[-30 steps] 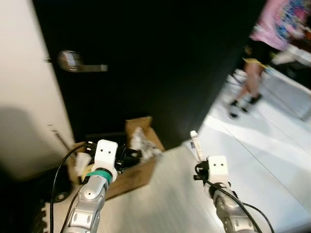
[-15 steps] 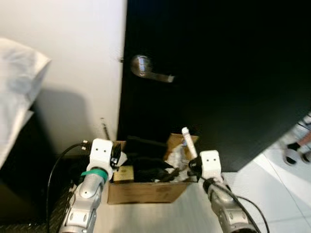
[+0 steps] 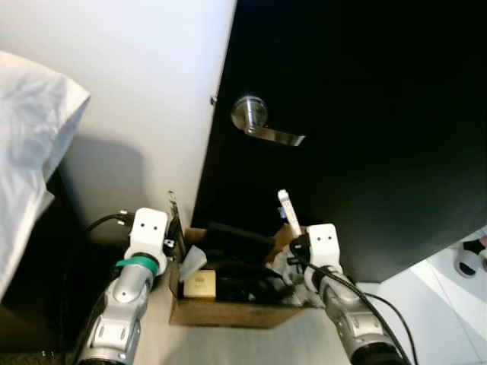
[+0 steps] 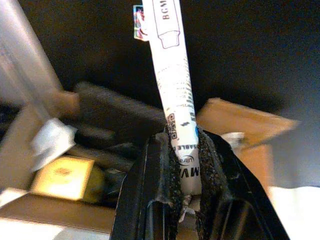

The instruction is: Clean up the room

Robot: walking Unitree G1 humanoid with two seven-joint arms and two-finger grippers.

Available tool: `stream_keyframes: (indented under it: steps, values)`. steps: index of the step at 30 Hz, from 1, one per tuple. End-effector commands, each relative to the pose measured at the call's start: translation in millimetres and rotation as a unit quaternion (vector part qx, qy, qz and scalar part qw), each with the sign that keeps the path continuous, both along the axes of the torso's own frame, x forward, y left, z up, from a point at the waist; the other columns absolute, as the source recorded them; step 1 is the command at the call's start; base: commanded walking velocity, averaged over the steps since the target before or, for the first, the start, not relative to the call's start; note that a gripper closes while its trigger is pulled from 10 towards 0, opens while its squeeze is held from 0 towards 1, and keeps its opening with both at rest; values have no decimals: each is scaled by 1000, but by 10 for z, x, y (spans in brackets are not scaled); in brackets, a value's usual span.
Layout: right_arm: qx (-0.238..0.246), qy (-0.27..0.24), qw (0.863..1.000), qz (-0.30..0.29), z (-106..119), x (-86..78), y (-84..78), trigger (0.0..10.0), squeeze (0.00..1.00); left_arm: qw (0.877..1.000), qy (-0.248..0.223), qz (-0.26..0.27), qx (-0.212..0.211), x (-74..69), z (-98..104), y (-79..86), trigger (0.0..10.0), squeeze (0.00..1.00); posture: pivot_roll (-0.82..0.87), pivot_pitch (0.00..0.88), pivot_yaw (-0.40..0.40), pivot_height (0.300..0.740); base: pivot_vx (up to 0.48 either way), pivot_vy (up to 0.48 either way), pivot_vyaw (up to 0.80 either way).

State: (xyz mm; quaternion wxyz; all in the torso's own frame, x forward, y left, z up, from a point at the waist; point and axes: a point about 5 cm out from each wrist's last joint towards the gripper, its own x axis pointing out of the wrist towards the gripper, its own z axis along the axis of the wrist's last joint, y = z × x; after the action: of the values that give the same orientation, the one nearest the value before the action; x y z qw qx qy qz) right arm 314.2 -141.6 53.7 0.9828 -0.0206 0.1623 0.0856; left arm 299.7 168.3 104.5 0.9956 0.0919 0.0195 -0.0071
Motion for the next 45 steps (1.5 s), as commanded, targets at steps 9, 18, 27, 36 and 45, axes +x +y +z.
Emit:
stream_keyframes:
  steps: [9,18,27,36,45]
  values:
    - [-24,26,999,-15,-107,-65,-201,10000,0,999,9,-33,12,-73,-51,-142,10000,0,113,133,-185,740,0,0,0]
    - [-30,26,999,-23,-106,-68,-267,10000,0,997,16,-63,28,-82,-73,-254,10000,0,91,170,-178,740,0,0,0]
    - [4,-46,999,-23,110,13,-176,10000,0,998,12,-59,32,-67,-43,-267,10000,0,92,195,-173,740,0,0,0]
    - [8,-87,996,22,272,75,-32,10000,0,998,15,-55,34,-82,-52,-245,10000,0,86,210,-175,740,0,0,0]
    - [14,-86,996,8,264,56,-84,10000,1000,998,20,-56,31,-111,-72,-266,10000,0,83,217,-170,740,0,0,0]
